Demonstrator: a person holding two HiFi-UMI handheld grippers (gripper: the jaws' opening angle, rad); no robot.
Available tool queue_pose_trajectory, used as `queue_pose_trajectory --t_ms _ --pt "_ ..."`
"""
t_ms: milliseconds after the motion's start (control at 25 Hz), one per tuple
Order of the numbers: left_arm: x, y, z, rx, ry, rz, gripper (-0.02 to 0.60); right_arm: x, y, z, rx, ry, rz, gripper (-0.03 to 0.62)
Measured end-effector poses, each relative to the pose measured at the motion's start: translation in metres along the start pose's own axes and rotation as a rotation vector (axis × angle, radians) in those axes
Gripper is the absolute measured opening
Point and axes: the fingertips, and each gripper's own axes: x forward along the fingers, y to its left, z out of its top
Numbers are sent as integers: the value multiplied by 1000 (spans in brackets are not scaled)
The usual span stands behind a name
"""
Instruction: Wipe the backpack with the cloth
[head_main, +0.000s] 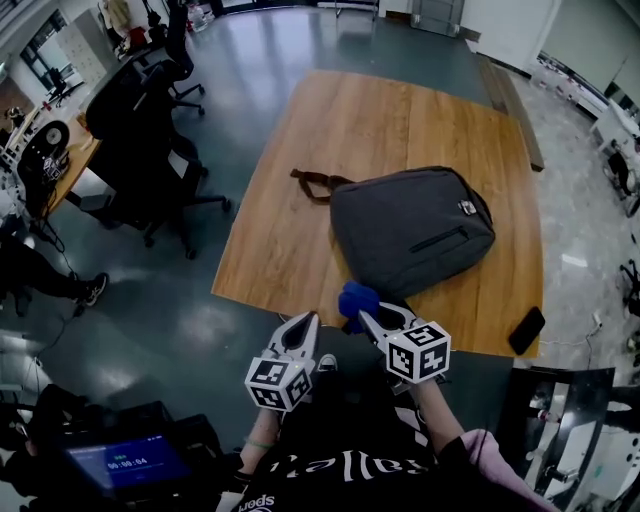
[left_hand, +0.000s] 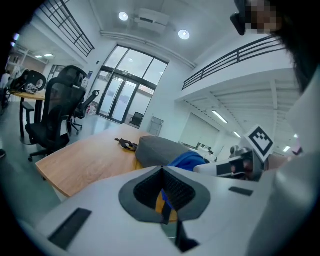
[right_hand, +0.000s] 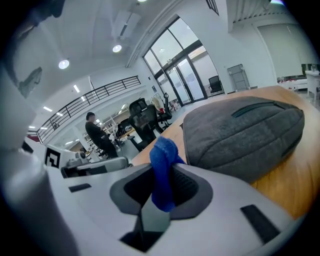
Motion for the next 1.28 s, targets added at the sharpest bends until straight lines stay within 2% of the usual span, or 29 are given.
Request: queue_pose_trajectory --t_ms 160,280,440,600,960,1280 --pt "19 -35 -12 -11 -19 44 -2 -28 -12 -16 -65 51 91 66" --pt "32 -49 -12 -16 -23 67 -2 -34 -14 -12 -116 75 155 66" --pt "42 -60 -2 -13 -32 82 -2 -37 -32 -1 -121 86 175 66" --pt "52 -92 -9 -6 -40 106 -2 -64 -71 0 -100 73 185 66" --pt "76 -137 -18 16 -30 114 -2 -103 -157 9 -26 41 121 66" --pt "107 -169 -24 24 -3 72 -2 -138 -232 21 31 -7 1 66"
